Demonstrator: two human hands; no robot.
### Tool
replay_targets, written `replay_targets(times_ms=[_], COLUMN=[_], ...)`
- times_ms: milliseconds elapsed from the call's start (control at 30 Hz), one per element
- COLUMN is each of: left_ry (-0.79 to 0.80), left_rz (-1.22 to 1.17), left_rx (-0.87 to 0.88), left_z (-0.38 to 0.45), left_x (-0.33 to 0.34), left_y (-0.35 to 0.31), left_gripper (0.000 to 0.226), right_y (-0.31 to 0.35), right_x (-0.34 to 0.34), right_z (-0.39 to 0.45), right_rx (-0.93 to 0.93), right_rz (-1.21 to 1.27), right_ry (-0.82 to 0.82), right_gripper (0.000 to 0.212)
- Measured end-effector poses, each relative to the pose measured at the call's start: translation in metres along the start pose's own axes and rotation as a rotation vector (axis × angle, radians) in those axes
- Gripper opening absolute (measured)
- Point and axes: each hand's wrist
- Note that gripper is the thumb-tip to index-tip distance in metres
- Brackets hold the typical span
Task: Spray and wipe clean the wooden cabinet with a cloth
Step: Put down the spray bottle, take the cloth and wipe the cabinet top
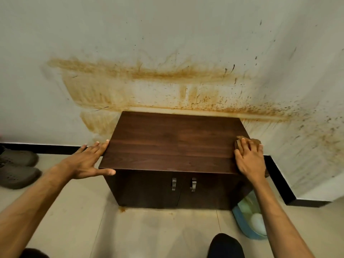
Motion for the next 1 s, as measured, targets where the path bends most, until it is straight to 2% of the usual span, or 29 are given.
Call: replay_targets(times_ms=[67,167,300,433,567,633,700,800,900,1000], left_ry=[0.018,0.017,0.024,0.010,-0.013,-0.031,-0.060,-0.094,-0.107,-0.132], left_rz=[-0.061,-0.090,-0.090,-0.069,-0.039,-0.030,0.004,0.013,0.013,0.004], left_rx=[-0.022,-0.052,-0.074,-0.101,-0.091,-0.077,-0.063,-0.036,-0.006,-0.034], left_z=[0.001,0.005,0.003,0.001,-0.004,-0.003,-0.004,-0.002,-0.001,0.000], left_x=[0.000,-0.001,0.001,0.004,0.012,0.015,0.018,0.020,0.016,0.017], left_y=[-0.007,-0.012,-0.013,-0.016,-0.016,-0.009,-0.004,-0.001,0.001,0.001], left_gripper=[0.165,0.169,0.170,0.173,0.166,0.154,0.141,0.135,0.136,0.139], right_y=[0.035,0.119,0.286,0.417,0.463,0.446,0.397,0.289,0.164,0.064], right_x=[-0.003,-0.009,-0.016,-0.011,-0.012,-0.007,0.005,0.005,-0.012,-0.018], right_z=[0.002,-0.008,-0.037,-0.037,0.002,0.032,0.065,0.096,0.102,0.115], right_rx=[0.037,-0.070,-0.356,-0.630,-0.691,-0.713,-0.670,-0.551,-0.430,-0.180], right_rz=[0.045,0.118,0.224,0.318,0.279,0.253,0.218,0.136,0.017,-0.049], right_ry=[-0.002,0.008,0.047,0.200,0.241,0.251,0.214,0.113,0.067,0.032], right_gripper=[0.078,0.079,0.070,0.069,0.070,0.070,0.074,0.078,0.063,0.085])
Point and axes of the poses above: each hand's wrist, its own z-axis towards the middle knuckle, its own x-axis out of the palm, y = z × x, and after that the axes turned 8 degrees about -x, right-handed
